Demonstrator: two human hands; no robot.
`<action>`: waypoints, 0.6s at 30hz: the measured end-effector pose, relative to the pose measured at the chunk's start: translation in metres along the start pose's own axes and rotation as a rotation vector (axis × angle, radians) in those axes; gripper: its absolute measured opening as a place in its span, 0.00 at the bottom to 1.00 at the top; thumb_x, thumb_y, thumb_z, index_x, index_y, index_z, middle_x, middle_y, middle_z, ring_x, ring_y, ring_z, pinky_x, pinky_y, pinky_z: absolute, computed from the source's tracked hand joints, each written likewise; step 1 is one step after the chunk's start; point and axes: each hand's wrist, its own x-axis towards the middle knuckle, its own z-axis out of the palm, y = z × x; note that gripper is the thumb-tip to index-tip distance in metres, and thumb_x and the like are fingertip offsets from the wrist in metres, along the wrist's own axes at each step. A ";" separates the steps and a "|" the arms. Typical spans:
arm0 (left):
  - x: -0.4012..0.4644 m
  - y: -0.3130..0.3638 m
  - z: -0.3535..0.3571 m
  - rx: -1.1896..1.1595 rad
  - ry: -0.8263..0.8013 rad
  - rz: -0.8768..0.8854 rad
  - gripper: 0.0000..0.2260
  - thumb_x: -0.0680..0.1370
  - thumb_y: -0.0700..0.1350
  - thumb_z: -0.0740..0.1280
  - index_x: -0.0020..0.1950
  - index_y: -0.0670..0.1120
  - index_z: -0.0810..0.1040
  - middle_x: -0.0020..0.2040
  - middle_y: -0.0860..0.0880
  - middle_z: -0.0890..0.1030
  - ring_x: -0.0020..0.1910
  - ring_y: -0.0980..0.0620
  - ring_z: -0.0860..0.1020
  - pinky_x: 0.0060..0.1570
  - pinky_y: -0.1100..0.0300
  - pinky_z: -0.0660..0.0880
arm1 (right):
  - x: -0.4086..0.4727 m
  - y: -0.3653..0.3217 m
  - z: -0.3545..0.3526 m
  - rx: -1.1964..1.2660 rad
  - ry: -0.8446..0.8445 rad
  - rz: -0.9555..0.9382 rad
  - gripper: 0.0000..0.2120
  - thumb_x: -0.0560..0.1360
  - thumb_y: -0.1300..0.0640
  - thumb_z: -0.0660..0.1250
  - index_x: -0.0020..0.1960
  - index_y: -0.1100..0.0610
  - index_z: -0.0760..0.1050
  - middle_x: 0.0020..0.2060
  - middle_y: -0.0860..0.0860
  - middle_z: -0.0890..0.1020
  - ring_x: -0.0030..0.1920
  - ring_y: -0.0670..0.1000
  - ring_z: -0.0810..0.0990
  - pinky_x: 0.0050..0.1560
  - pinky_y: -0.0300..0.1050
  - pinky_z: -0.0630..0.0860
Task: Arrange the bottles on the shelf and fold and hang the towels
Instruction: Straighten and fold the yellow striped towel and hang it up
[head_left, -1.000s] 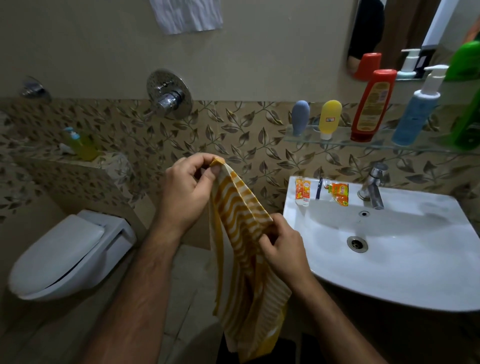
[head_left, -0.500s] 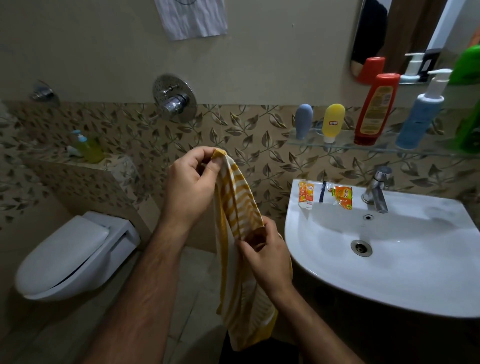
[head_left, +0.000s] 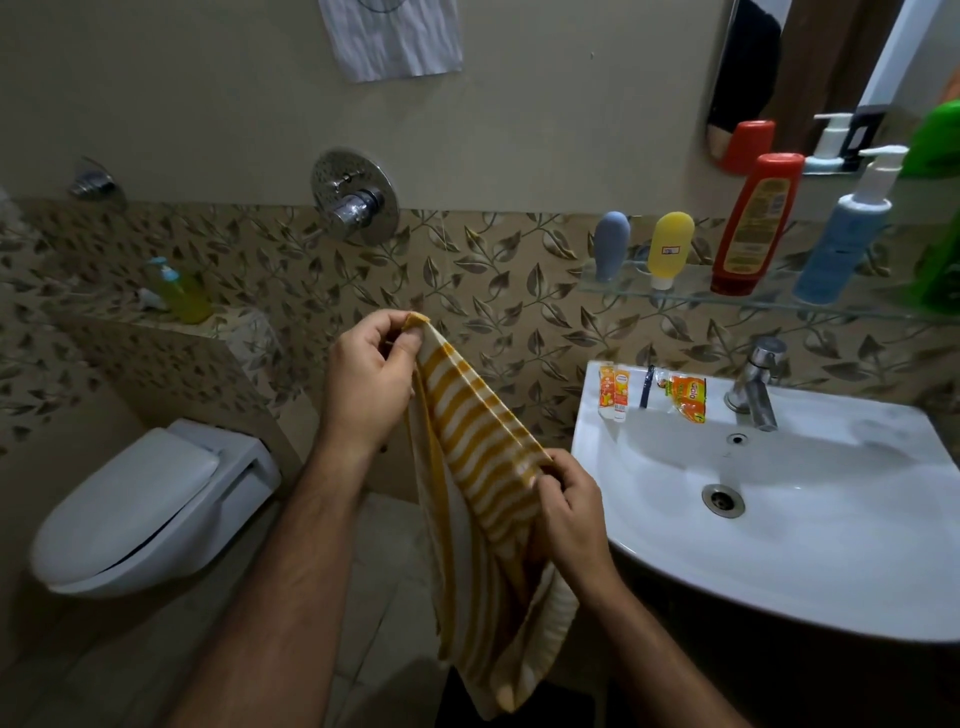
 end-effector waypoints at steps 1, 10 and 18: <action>0.002 -0.006 -0.001 0.020 0.009 -0.025 0.06 0.80 0.42 0.65 0.51 0.50 0.80 0.39 0.55 0.80 0.33 0.62 0.78 0.30 0.64 0.76 | -0.001 -0.001 -0.005 -0.001 -0.031 -0.027 0.06 0.78 0.50 0.63 0.47 0.46 0.79 0.41 0.45 0.82 0.45 0.47 0.81 0.46 0.50 0.81; 0.001 -0.043 -0.002 0.143 -0.033 -0.127 0.05 0.80 0.43 0.65 0.52 0.51 0.80 0.44 0.56 0.80 0.45 0.58 0.79 0.40 0.66 0.76 | -0.005 -0.014 -0.035 -0.415 -0.129 -0.207 0.09 0.79 0.49 0.66 0.43 0.50 0.80 0.35 0.44 0.81 0.37 0.44 0.79 0.37 0.40 0.75; -0.003 -0.036 -0.004 0.022 -0.003 -0.076 0.06 0.80 0.41 0.64 0.52 0.50 0.80 0.46 0.56 0.81 0.42 0.68 0.77 0.40 0.77 0.71 | -0.006 -0.028 -0.062 -0.725 -0.161 -0.111 0.08 0.78 0.46 0.65 0.43 0.46 0.81 0.34 0.42 0.80 0.37 0.44 0.77 0.34 0.40 0.70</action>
